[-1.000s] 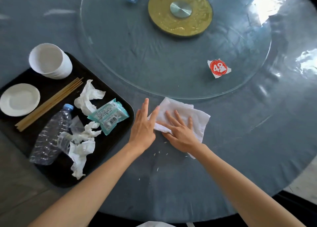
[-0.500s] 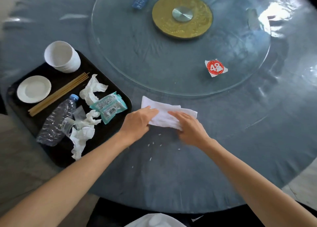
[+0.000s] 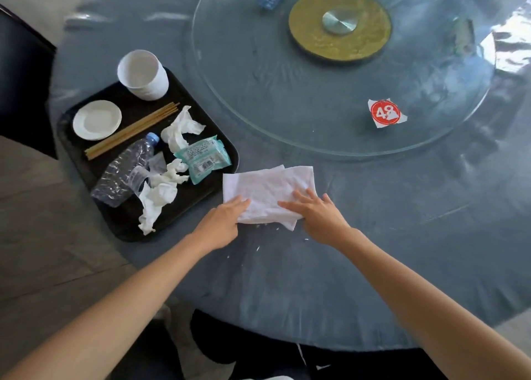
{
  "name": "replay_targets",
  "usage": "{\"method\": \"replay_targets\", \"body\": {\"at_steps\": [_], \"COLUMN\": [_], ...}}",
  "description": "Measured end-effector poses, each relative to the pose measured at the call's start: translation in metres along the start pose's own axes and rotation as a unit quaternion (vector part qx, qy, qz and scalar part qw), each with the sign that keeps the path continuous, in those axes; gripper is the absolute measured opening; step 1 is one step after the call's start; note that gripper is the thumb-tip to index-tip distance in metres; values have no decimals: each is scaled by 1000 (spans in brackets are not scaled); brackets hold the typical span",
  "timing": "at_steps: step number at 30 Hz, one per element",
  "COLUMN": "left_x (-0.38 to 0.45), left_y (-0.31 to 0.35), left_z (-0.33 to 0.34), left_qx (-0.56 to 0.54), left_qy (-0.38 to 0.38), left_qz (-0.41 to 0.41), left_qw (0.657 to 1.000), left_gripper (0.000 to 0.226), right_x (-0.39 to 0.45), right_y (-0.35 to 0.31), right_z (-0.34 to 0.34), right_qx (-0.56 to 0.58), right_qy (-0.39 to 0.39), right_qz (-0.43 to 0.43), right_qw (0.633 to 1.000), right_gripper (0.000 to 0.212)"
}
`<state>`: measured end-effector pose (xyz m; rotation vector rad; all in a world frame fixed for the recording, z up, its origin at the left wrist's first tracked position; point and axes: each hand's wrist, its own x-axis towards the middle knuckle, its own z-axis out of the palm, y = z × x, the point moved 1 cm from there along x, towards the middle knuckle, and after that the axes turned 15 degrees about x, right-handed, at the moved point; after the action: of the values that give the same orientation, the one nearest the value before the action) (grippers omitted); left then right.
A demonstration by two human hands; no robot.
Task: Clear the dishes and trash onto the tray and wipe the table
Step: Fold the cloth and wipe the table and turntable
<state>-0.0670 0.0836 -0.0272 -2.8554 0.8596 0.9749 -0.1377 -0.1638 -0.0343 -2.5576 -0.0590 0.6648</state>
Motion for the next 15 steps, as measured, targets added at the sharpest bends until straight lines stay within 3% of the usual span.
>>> {"method": "replay_targets", "body": {"at_steps": [5,7,11,15], "left_x": [-35,-49,-71,-94], "left_y": [-4,-5,-5,-3], "left_z": [3,-3,-20,-37], "left_qx": [-6,-8,-14,-20], "left_qy": [-2,41,128,158], "left_qz": [4,11,66,120], "left_qw": [1000,999,990,980], "left_gripper": [70,64,61,55], "right_x": [-33,-50,-75,-91], "right_y": [-18,-33,-70,-100], "right_z": [21,29,50,55], "right_qx": [46,99,135,117], "right_qy": [9,57,171,268], "right_qz": [-14,-8,22,108], "right_qw": [999,993,976,950], "right_gripper": [75,68,95,79]}}
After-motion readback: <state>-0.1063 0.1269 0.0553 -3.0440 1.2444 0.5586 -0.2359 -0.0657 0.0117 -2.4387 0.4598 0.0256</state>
